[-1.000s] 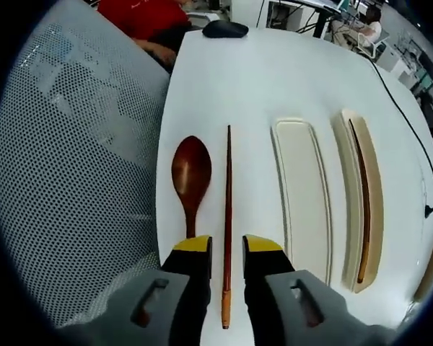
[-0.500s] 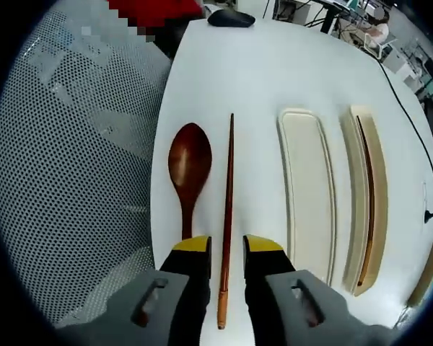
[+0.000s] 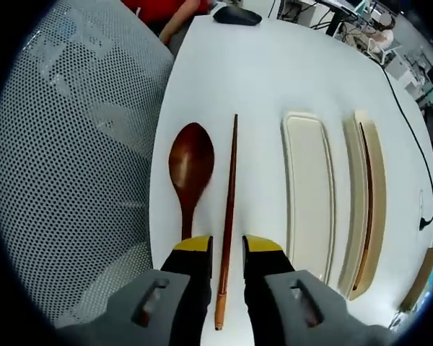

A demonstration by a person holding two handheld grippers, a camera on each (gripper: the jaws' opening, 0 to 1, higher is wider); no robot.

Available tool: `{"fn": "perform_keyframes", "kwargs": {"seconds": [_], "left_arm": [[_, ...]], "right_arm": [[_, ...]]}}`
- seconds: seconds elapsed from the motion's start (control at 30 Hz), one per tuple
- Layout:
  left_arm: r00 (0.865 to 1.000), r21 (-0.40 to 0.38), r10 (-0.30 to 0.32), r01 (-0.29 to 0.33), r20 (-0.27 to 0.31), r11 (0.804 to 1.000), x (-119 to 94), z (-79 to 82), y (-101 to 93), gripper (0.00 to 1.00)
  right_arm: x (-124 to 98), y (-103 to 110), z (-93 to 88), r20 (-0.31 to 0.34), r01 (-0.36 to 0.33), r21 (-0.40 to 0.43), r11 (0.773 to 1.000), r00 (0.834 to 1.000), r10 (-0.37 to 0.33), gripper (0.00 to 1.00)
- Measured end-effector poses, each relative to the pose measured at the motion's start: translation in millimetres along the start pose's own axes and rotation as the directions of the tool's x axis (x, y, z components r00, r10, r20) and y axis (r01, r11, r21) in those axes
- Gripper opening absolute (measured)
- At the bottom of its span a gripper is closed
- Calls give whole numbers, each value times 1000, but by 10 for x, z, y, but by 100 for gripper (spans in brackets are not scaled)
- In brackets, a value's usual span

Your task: Arrange the utensils inside the cutlery case until each visible utensil rests in its matching compartment.

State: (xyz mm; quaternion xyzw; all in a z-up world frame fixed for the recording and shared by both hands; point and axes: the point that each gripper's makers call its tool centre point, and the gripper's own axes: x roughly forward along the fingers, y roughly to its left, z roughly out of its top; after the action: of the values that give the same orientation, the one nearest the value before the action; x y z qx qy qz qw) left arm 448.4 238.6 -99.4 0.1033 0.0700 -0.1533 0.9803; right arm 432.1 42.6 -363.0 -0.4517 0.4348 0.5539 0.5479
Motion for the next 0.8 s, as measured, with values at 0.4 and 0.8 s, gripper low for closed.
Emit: {"fn": "perform_keyframes", "kwargs": {"seconds": [0.4,0.8], "left_arm": [[1000,9,-13,13,-7,1000,13,-12,-27,50],[1000,12,-20,20,-15,1000,22,-27,-36,50]], "right_arm": [[9,-10,-4,-40,-9,2,1000,999,9,14],[7,-20,-1,-57,-8,3,1000,998,8,12]]}}
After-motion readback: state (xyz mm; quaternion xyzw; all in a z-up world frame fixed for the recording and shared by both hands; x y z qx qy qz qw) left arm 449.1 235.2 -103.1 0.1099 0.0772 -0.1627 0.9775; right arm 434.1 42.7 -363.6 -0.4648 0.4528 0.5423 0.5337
